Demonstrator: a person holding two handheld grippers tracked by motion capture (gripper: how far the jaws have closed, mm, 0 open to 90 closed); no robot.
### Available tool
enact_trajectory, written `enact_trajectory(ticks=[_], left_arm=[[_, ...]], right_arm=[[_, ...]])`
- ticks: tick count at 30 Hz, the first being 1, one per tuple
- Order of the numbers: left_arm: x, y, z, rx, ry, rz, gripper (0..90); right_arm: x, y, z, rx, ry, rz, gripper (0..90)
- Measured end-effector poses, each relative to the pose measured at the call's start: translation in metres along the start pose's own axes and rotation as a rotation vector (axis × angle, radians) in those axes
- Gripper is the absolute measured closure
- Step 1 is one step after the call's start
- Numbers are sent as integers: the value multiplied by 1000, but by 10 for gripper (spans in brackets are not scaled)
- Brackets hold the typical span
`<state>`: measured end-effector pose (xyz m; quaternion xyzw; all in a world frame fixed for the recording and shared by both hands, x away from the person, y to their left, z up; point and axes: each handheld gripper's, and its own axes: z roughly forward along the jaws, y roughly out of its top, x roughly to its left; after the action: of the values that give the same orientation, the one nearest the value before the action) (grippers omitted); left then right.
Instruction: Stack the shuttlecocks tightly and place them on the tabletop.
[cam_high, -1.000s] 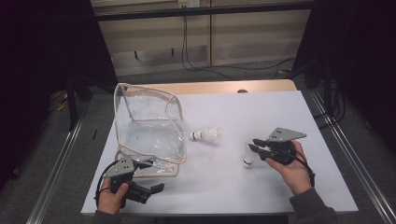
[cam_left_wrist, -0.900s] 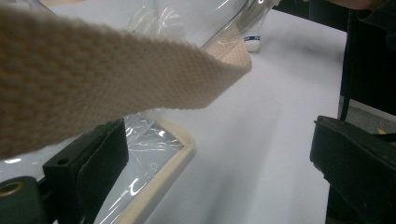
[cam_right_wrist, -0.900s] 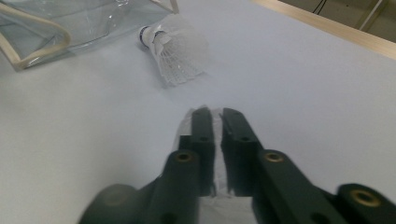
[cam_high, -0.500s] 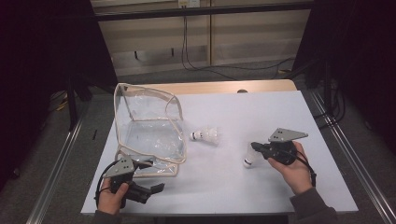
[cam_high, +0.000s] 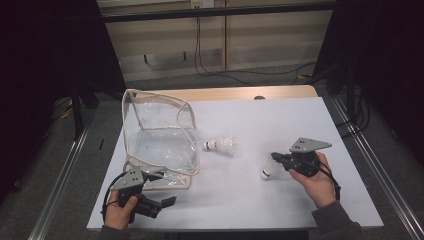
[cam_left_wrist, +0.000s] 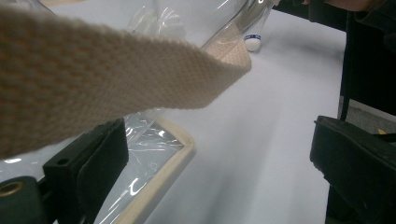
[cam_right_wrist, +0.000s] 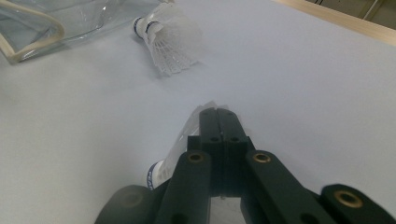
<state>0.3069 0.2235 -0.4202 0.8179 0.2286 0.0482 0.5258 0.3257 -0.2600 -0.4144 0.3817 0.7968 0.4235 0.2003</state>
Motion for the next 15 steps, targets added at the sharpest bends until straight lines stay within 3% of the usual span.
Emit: enact_trajectory(ticks=[15], left_arm=[[0,0,0,0,0,-3,44]], right_arm=[[-4,-5,-1,0,6,11,900]])
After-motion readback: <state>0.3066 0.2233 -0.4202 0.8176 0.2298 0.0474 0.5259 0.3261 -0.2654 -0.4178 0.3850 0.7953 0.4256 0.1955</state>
